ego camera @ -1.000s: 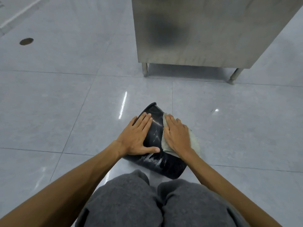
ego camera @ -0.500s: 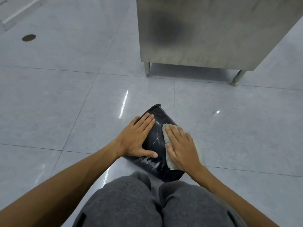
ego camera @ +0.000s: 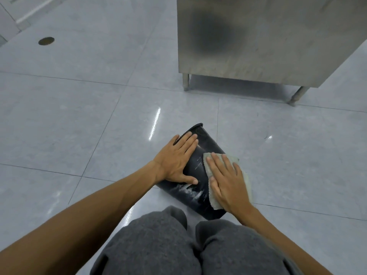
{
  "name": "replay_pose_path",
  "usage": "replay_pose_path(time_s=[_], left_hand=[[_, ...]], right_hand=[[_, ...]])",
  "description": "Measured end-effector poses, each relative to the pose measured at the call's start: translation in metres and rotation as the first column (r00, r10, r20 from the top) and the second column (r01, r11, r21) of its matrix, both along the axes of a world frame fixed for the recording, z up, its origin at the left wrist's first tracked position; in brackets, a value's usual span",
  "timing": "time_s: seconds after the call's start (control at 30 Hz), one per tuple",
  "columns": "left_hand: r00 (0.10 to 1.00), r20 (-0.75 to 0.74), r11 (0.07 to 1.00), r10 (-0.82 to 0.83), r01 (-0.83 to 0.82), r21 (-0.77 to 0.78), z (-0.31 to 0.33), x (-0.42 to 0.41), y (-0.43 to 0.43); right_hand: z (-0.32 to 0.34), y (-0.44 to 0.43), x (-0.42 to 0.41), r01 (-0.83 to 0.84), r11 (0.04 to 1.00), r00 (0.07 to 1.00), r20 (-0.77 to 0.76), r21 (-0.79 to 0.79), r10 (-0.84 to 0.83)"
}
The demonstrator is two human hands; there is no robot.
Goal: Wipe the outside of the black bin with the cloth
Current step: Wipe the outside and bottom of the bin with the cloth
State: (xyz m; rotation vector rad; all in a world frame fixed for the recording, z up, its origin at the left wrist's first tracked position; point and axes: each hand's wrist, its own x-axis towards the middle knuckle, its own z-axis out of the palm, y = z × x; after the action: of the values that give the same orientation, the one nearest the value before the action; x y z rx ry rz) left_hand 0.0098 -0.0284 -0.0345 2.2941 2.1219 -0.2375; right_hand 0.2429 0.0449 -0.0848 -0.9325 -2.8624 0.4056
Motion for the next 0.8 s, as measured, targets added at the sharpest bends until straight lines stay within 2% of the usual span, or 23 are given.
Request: replay_pose_path(time_s=[0.13,0.23,0.37,0.53,0.6,0.73,0.8], left_hand=[[1.000,-0.018,1.000,0.026,-0.026,-0.014,-0.001,0.000,0.004],[1.000,0.011,0.999,0.027,-0.027,-0.024,-0.002,-0.003,0.004],[1.000,-0.015,1.000,0.019,-0.019,-0.020,-0.001,-0.002,0.008],[0.999,-0.015,0.999,0.044,-0.044,-0.018,0.001,0.002,0.008],[0.999,0.005,0.999,0.040,-0.039,-0.024,-0.001,0.000,0.003],[1.000,0.003,0.999,0.015,-0.015,-0.037,0.002,-0.001,0.001],[1.000,-0.009,0.999,0.020,-0.020,-0.028,0.004,0.003,0.005]], right_hand=[[0.008,0.018,-0.039,0.165,0.984,0.986,-0.009,-0.065,-0.166],[0.011,0.013,-0.046,0.076,0.997,0.997,0.009,-0.003,-0.076],[-0.001,0.001,0.004,-0.126,0.986,0.991,0.048,0.106,0.121],[0.009,0.021,-0.022,0.056,0.998,0.998,-0.019,-0.003,-0.056],[0.009,0.008,-0.030,0.021,0.999,1.000,-0.013,0.032,-0.020],[0.000,-0.002,0.010,-0.179,0.976,0.984,0.045,0.126,0.174],[-0.001,0.005,0.020,-0.136,0.987,0.990,0.033,0.088,0.134]])
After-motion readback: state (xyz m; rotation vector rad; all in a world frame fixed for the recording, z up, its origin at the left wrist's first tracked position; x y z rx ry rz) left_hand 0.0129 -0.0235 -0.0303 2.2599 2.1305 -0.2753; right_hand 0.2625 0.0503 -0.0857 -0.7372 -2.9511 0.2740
